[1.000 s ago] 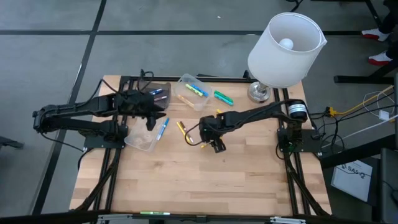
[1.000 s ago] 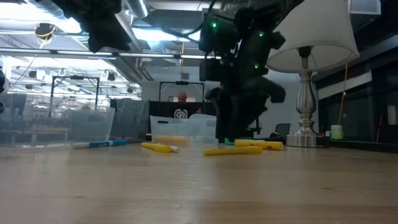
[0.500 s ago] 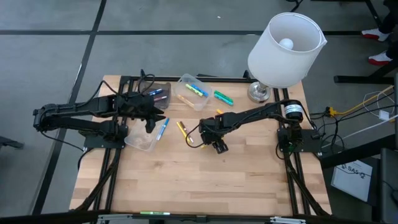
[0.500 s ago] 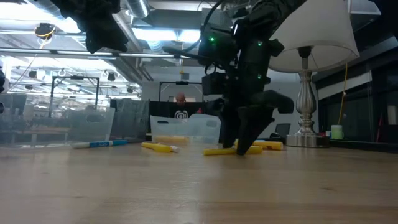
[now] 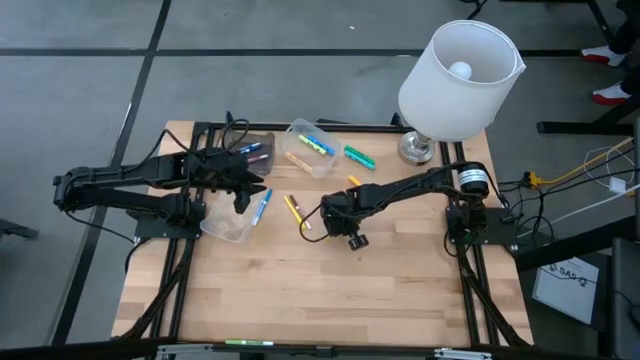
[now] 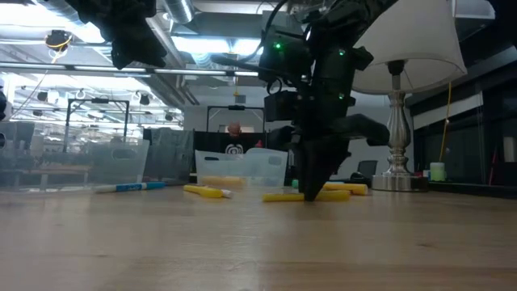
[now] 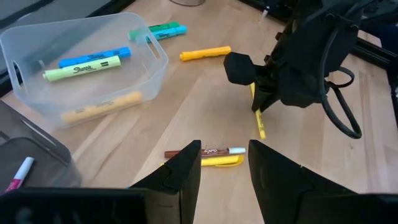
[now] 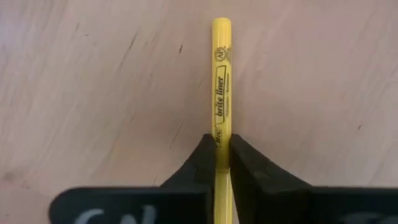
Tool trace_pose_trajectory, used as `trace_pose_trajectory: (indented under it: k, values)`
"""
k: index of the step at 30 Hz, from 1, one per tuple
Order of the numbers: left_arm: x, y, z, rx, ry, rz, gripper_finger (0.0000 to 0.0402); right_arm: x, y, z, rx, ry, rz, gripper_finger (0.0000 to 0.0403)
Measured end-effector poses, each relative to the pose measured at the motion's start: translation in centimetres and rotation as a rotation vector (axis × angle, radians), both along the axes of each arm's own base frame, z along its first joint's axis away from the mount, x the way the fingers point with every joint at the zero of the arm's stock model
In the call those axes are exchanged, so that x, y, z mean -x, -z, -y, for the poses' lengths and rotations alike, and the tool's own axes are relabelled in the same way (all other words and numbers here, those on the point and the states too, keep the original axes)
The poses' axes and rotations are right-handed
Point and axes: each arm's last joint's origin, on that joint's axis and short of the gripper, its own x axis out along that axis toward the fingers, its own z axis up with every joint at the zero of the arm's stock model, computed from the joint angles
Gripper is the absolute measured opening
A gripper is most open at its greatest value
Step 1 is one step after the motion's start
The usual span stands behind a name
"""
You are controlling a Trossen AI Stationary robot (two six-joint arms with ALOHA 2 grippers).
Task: Pick & Place Markers
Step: Put the yellow pen into the bottom transparent bin
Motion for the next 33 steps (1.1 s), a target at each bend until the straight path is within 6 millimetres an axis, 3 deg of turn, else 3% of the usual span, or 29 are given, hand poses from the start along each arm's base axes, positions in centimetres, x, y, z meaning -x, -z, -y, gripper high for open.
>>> trace_pose_trajectory:
  k: [7, 14, 26, 33]
  values:
    - [0.0, 0.0, -0.1, -0.011, -0.015, -0.002, 0.0127, -0.5, -0.2, 0.1, -0.089, 0.227, 0.045, 0.0024]
    - [0.0, 0.0, -0.1, -0.035, -0.029, -0.007, 0.0127, -1.3, -0.4, 0.4, -0.26, 0.342, 0.109, 0.0024]
    - [-0.1, -0.2, -0.3, -0.07, -0.068, 0.014, 0.0127, -3.6, -2.8, 0.8, -0.344, 0.376, 0.286, 0.0024]
    - [-0.3, -0.7, -0.5, -0.105, -0.114, 0.059, 0.0127, -3.9, -3.2, 2.4, -0.341, 0.392, 0.341, 0.0023]
